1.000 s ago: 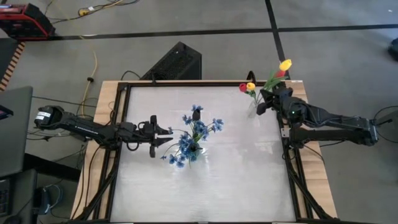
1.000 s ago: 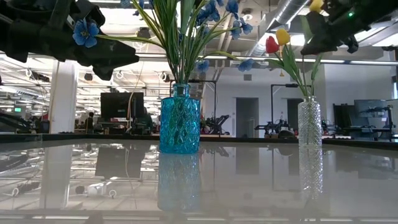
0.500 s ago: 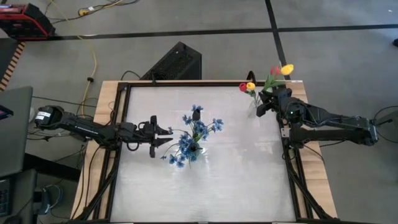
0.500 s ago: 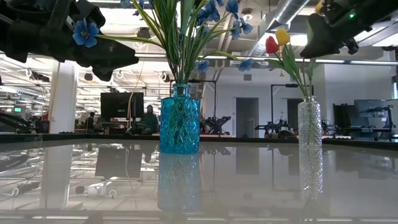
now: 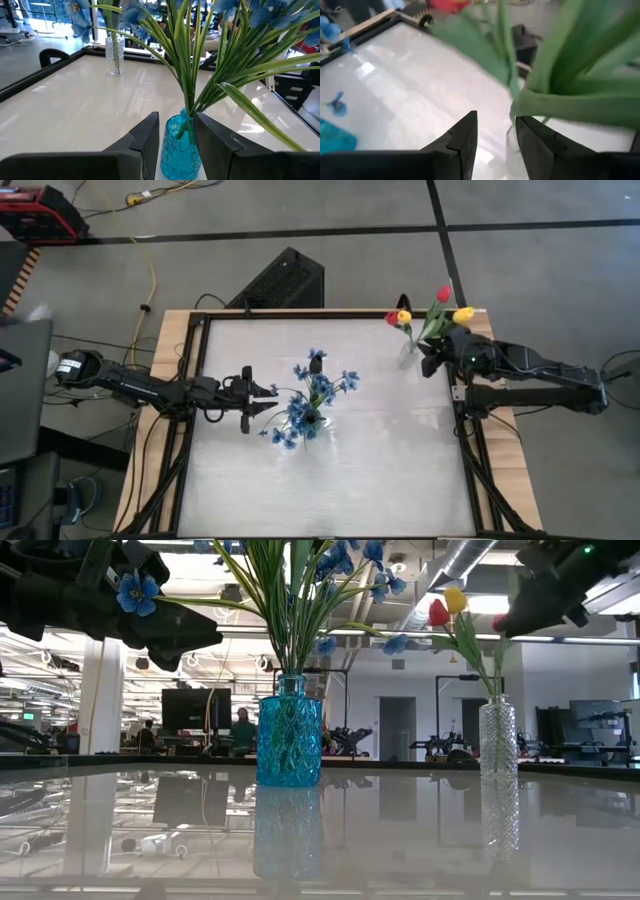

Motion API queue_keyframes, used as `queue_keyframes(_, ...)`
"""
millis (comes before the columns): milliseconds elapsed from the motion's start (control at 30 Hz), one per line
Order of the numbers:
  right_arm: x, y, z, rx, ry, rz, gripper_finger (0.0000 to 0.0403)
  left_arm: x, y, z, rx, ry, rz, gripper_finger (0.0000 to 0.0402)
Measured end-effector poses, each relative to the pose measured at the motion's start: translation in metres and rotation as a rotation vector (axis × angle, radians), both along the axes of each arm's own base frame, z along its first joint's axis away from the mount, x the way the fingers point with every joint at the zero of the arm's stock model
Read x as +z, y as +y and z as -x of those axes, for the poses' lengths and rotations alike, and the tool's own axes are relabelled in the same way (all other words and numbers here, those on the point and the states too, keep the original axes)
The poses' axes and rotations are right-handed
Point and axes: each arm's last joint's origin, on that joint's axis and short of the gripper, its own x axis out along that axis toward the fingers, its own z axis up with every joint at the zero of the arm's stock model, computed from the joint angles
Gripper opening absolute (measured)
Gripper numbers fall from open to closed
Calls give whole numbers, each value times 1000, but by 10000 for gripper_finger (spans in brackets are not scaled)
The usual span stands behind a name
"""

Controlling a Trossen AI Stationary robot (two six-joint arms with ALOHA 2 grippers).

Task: Sort flowers into vase by color
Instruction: Put the yellow tulip into the transparent vase, then return to Home Position

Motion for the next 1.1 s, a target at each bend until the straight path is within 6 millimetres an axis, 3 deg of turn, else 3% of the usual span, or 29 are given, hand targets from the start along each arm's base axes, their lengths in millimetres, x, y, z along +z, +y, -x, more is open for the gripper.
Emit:
queue_keyframes(367,-15,2,5,-8,97,-173,146,0,0,0,0,-2,18,109)
queue_keyframes(633,-23,-6,-8,-49,156,-248,141,0,0,0,-5,-2,21,109)
queue_keyframes(900,-31,-8,-19,100,162,-499,136,0,-1,0,-26,-1,22,109)
queue_keyframes(1100,-35,-1,-15,219,190,-685,136,0,-1,0,-26,2,20,109)
